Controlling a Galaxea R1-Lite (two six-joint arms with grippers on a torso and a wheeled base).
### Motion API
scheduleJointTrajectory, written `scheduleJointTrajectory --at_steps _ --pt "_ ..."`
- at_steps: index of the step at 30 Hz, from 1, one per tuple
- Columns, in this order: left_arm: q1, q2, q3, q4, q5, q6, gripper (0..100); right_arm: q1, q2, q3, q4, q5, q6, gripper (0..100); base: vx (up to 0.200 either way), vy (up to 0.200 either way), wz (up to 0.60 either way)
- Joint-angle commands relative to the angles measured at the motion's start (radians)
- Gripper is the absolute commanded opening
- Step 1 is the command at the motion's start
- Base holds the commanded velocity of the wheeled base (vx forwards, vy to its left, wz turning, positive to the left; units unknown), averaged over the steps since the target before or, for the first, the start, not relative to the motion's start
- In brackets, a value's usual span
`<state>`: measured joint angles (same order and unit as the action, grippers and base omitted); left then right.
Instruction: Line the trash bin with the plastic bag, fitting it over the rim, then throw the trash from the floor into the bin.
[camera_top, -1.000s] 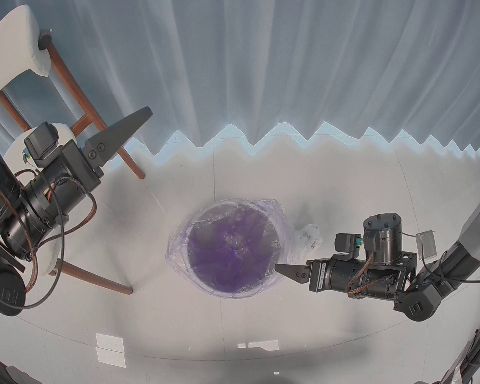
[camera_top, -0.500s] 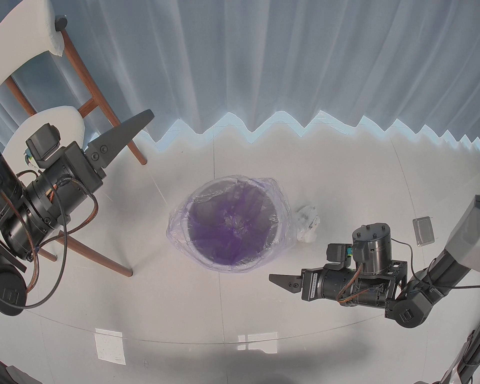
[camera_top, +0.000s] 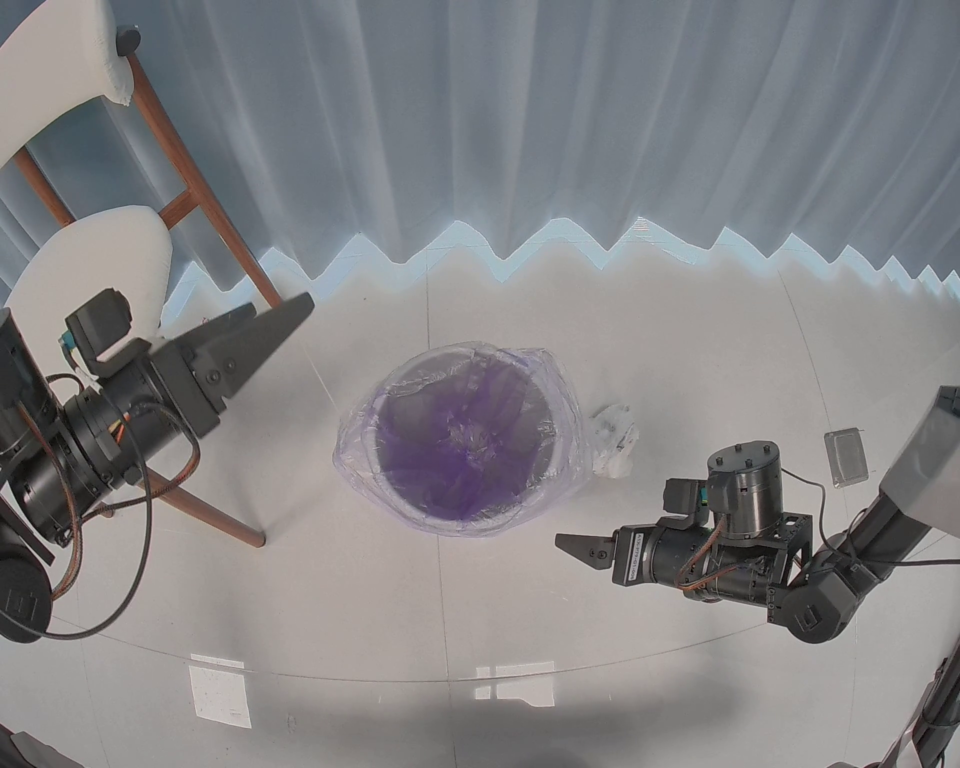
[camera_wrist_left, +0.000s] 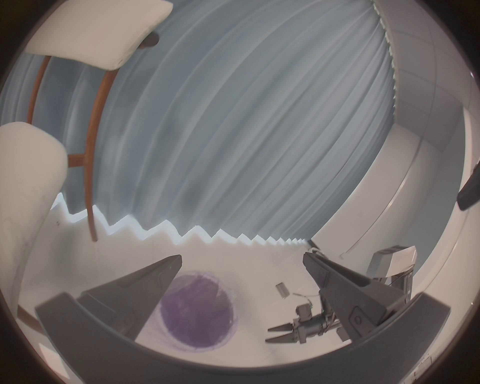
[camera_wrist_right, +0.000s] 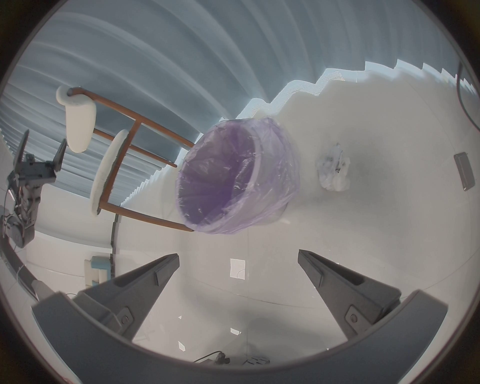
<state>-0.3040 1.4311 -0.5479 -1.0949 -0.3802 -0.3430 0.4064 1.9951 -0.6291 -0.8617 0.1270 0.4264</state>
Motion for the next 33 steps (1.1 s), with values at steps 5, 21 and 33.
scheduleJointTrajectory --at_steps 5,21,33 --pt "-0.009 -0.021 0.032 0.075 0.064 0.041 100 -0.034 0.186 -0.066 -0.106 -0.029 -0.008 100 0.0 0.0 0.0" --pt "-0.095 -0.021 0.063 0.072 0.069 0.044 100 -0.126 0.36 -0.264 -0.18 -0.047 0.02 100 0.0 0.0 0.0" --pt "-0.145 -0.018 0.083 0.07 0.069 0.044 100 -0.115 0.493 -0.396 -0.192 -0.07 0.066 100 0.0 0.0 0.0"
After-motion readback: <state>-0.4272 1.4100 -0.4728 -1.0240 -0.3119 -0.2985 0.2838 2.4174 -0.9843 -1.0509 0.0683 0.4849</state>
